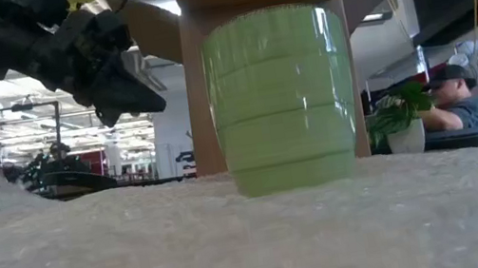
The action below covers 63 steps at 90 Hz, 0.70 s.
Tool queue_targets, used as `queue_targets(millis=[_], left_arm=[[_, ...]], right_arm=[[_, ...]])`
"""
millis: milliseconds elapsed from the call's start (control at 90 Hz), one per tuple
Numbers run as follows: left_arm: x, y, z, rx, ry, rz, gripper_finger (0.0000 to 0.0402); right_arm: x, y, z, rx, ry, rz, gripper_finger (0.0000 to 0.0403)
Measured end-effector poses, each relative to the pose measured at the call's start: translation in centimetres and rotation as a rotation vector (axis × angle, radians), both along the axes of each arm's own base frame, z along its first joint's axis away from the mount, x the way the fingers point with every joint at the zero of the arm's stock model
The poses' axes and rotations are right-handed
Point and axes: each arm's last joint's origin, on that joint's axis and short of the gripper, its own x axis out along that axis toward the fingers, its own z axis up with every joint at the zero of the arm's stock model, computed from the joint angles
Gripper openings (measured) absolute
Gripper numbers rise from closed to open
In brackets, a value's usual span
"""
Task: Wrap mug
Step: Wrap the green mug with bubble wrap
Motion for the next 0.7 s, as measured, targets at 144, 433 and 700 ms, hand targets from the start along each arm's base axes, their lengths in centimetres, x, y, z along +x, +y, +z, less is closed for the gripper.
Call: queue_targets(millis=[144, 433, 700], left_arm=[[0.0, -0.6, 0.0, -0.015, -0.001, -0.021, 0.0], [-0.1, -1.6, 0.0, -0.052, -0.002, -0.045, 0.0], [-0.2, -2.2, 0.0, -0.058, -0.001, -0.071, 0.0]], right_arm=[[0.4, 0.6, -0.2, 0.05, 0.006, -0.006, 0.0083], [0.5, 0.9, -0.9, 0.093, 0.076, -0.067, 0.0083], [1.2, 1.6, -0.9, 0.12, 0.008, -0.062, 0.0083]])
